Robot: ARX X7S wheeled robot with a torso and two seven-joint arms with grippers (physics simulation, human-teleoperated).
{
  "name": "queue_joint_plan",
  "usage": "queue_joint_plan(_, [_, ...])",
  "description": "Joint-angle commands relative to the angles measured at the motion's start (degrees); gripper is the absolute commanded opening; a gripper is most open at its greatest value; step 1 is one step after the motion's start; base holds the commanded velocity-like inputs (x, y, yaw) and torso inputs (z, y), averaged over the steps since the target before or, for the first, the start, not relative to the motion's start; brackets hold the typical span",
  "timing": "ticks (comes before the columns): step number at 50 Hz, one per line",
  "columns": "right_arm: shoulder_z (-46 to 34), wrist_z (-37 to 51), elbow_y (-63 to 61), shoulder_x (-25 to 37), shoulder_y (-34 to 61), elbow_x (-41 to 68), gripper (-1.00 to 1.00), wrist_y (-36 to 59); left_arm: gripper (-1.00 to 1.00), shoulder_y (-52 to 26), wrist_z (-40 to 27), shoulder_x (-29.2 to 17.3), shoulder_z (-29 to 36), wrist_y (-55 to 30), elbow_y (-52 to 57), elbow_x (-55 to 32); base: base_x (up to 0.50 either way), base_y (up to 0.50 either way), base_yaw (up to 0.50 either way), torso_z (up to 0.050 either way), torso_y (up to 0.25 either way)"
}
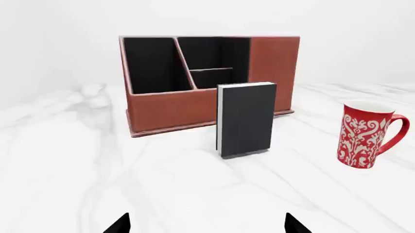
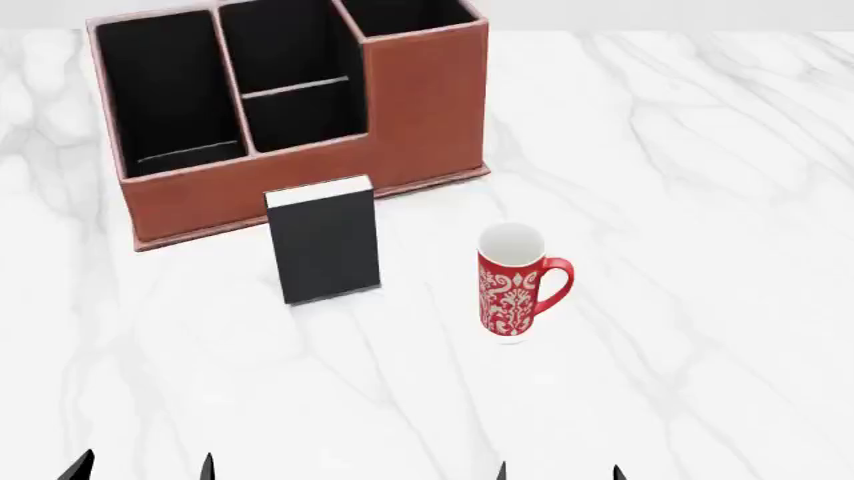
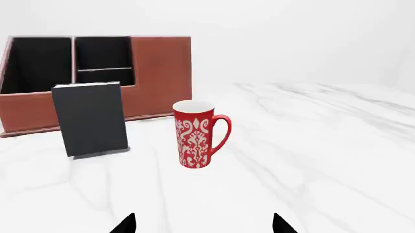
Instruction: Pick up the book and place it in the front compartment of the caddy.
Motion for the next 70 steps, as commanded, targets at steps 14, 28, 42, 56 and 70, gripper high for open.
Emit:
queue_joint_plan(14, [-2.9,3.6,0.3,2.8,0.1,4.0,1.00,0.1,1.00,0.2,-3.4,-2.9,3.5,-0.1,0.6,-2.9,0.00,0.00,0.00,0.000,0.000])
queue_joint_plan(28, [-3.4,6.7,-20.3,5.5,-1.4,3.6,1.00,9.6,1.00,2.6,-4.4,-4.7,3.5,-8.7,17.5,-8.1,0.00,0.00,0.00,0.000,0.000])
queue_joint_plan(42, [1.7,9.7,-48.2,8.7,-0.7,7.6,1.00,24.8,1.00,1.6,-10.8,-8.0,-4.1,-25.3,49.1,-18.0,0.00,0.00,0.00,0.000,0.000])
queue_joint_plan(56, [3.4,12.1,-56.8,10.4,0.7,8.4,1.00,30.4,1.00,-0.3,-14.7,-10.0,-9.1,-31.2,58.1,-25.2,0.00,0.00,0.00,0.000,0.000])
queue_joint_plan(70, [1.6,13.6,-56.9,11.8,1.4,6.7,1.00,31.7,1.00,-0.4,-16.8,-11.7,-9.4,-31.3,59.1,-27.2,0.08,0.00,0.00,0.000,0.000])
